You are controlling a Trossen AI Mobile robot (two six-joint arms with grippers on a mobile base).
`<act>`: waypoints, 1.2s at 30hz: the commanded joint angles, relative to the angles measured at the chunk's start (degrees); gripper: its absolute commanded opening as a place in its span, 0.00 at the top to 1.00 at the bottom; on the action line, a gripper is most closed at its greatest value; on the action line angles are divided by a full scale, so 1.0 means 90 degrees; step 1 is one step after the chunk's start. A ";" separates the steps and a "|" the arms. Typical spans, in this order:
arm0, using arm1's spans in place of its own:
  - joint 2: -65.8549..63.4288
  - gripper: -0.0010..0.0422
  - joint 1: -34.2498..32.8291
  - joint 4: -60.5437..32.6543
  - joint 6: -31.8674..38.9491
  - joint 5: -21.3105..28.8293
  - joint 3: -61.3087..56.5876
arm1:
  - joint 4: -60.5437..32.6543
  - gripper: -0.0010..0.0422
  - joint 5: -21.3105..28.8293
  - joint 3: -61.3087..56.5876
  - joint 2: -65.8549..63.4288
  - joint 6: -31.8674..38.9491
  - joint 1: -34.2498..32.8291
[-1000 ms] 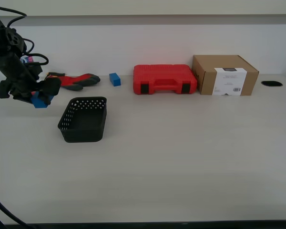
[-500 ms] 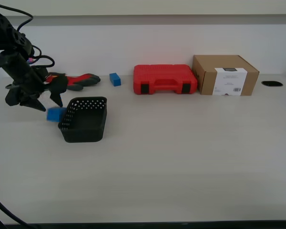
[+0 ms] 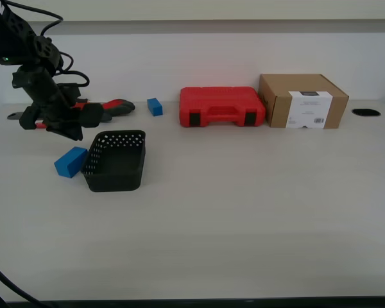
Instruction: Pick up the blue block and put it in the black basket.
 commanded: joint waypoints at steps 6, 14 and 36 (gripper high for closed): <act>-0.0002 0.98 0.0002 0.0022 0.0000 -0.0002 0.0007 | -0.0087 0.44 -0.0639 -0.0102 0.0007 0.0607 0.0148; -0.0002 0.98 0.0002 0.0022 0.0000 -0.0002 0.0007 | 0.0182 0.23 -0.0605 0.0333 0.1370 0.0236 0.0155; -0.0005 0.98 0.0002 -0.0129 0.0000 0.0005 0.0005 | 0.0551 0.98 -0.0522 -0.0940 -0.0423 -0.0068 -0.2067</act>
